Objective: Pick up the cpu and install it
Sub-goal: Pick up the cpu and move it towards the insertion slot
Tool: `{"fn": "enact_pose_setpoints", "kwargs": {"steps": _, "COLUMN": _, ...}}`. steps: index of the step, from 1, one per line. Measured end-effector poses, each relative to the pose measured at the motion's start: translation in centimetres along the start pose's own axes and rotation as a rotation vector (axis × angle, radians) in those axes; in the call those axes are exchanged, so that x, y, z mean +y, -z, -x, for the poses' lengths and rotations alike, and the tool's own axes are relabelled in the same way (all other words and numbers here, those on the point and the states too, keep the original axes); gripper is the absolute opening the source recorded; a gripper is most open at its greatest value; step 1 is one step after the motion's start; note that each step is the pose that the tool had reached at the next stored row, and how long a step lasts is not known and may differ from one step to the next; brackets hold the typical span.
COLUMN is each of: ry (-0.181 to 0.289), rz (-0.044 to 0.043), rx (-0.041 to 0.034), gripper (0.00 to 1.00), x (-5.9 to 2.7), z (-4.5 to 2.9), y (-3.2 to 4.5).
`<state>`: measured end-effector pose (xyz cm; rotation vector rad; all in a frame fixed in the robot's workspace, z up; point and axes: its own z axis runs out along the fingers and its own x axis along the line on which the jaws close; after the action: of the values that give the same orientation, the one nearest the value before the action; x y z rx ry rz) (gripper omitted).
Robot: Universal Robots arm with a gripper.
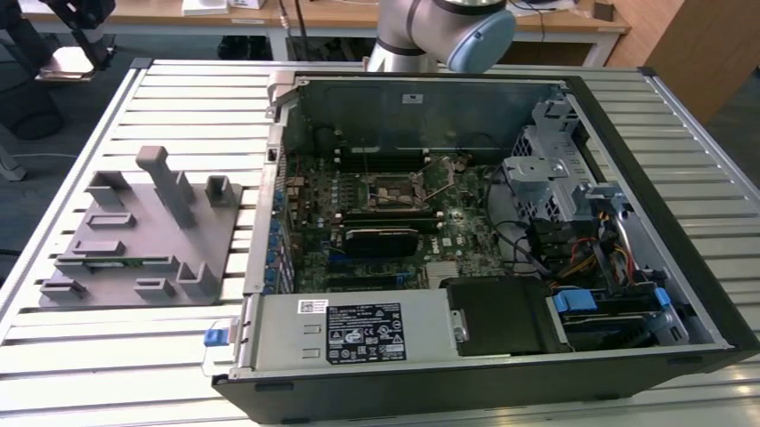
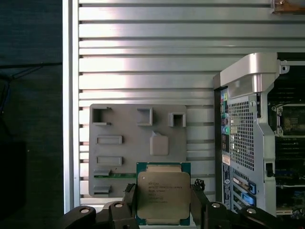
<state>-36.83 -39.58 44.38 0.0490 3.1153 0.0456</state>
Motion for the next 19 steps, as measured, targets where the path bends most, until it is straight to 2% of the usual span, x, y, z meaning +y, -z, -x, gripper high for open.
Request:
{"fn": "enact_pose_setpoints", "kwargs": {"steps": 14, "ry": 0.000, "rz": 0.0000, "rx": 0.0000, "gripper": 0.54, "x": 0.14, "z": 3.78, "y": -0.13}}
{"fn": "enact_pose_setpoints", "kwargs": {"steps": 19, "ry": 0.000, "rz": 0.0001, "rx": -0.0001, "gripper": 0.54, "x": 0.20, "z": 4.89, "y": -0.20}}
